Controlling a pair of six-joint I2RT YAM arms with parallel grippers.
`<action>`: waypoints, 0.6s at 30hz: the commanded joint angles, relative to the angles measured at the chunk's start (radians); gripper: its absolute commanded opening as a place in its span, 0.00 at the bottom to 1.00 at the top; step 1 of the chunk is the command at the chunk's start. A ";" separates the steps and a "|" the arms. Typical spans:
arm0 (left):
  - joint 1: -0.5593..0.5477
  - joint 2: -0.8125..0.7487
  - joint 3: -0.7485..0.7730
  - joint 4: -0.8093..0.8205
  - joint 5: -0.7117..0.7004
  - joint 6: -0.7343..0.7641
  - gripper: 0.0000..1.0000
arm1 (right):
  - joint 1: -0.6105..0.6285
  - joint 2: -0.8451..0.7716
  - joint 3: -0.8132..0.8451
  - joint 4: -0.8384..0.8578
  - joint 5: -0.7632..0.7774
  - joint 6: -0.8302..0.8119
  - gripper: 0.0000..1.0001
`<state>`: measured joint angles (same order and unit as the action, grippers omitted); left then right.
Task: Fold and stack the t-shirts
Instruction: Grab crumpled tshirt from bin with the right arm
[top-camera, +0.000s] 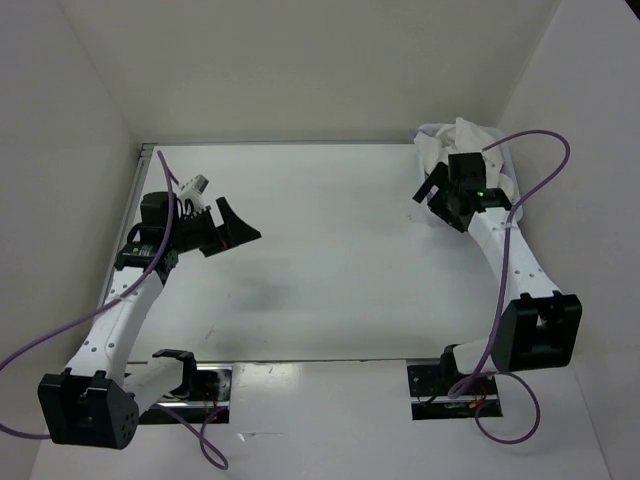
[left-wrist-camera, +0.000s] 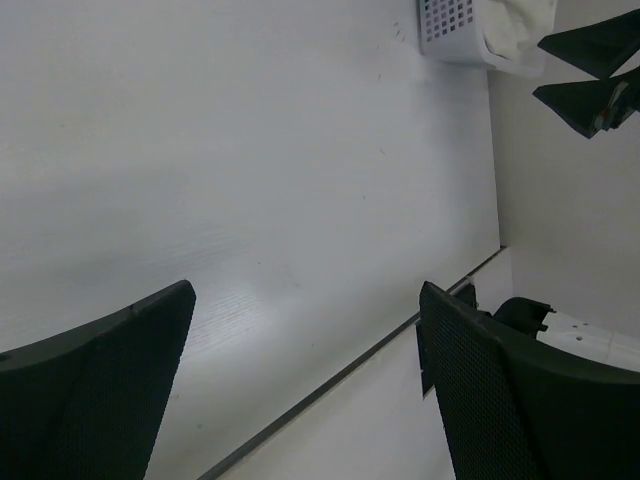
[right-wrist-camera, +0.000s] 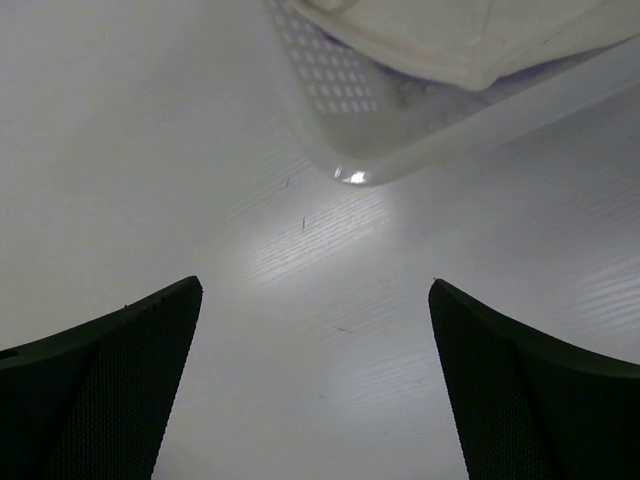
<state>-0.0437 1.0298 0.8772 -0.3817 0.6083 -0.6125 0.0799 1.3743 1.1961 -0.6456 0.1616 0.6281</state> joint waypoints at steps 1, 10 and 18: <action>0.002 0.003 0.022 0.067 0.085 0.028 1.00 | -0.084 0.052 0.083 0.067 -0.025 -0.054 1.00; -0.027 0.003 -0.020 0.144 0.107 0.006 0.52 | -0.126 0.305 0.224 0.174 0.072 -0.024 0.27; -0.027 0.012 -0.050 0.165 0.094 -0.015 0.73 | -0.126 0.503 0.371 0.196 0.032 -0.027 0.59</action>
<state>-0.0692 1.0317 0.8433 -0.2684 0.6849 -0.6106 -0.0433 1.8256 1.4612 -0.5110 0.1989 0.6086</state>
